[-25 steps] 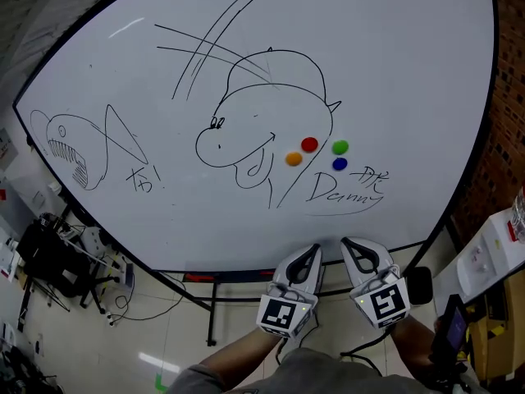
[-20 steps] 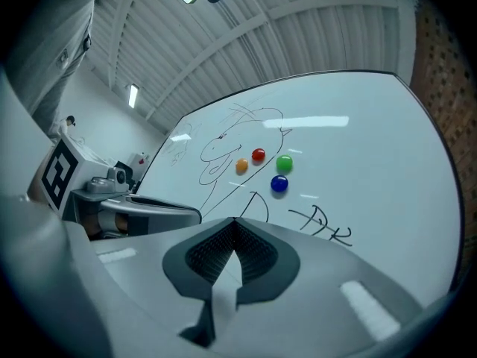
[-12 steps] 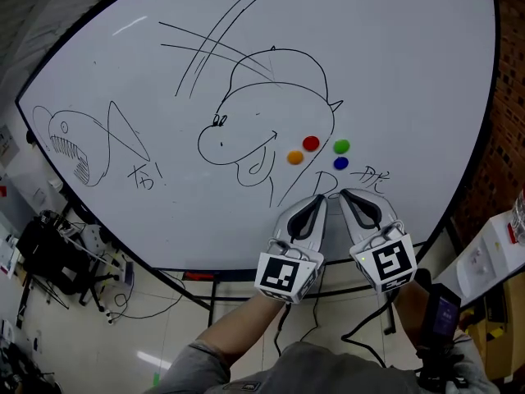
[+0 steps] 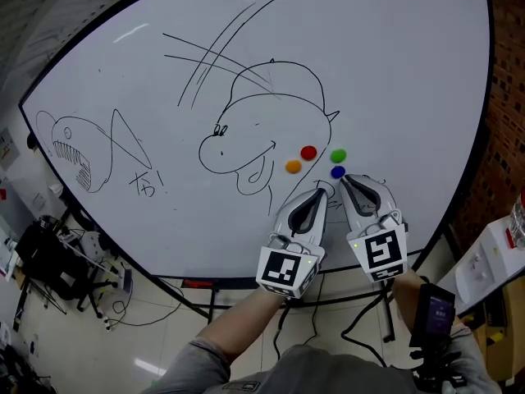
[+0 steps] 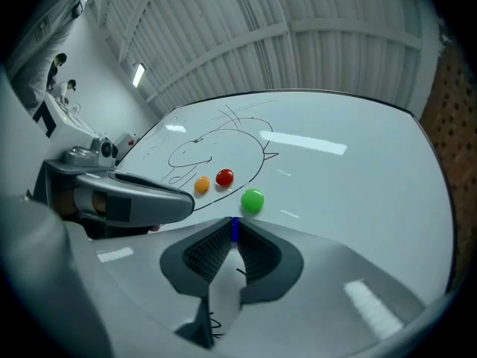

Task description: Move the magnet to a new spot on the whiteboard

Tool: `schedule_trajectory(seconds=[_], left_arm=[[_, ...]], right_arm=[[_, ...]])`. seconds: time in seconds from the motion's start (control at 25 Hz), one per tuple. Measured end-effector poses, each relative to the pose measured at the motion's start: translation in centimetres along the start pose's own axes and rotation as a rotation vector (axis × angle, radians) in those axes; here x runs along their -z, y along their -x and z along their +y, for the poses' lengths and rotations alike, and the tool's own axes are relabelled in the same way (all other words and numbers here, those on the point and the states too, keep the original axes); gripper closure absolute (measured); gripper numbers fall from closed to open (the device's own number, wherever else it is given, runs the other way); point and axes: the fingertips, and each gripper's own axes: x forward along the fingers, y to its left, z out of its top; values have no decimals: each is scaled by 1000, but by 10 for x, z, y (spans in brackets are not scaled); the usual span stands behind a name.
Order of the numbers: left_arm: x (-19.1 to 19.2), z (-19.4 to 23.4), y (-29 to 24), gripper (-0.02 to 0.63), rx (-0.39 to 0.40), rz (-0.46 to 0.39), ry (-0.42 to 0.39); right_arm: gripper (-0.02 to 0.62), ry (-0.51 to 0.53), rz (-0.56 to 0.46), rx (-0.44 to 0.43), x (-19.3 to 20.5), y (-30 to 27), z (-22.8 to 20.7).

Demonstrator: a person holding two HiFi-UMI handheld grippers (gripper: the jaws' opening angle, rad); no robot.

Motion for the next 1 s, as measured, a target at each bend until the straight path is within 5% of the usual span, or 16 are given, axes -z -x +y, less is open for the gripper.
schedule_trajectory(seconds=[0.08,0.4,1.0], left_arm=[[1,2,1,604,-3,2,2],[3,6,4,604,-7,6,9],[3,1,9,604,67,20,54]], right_arm=[[504,46,18,12,2,-4,1],[442,132,87,56,14,-18,1],[468,171,153,101,18,-21,-3]])
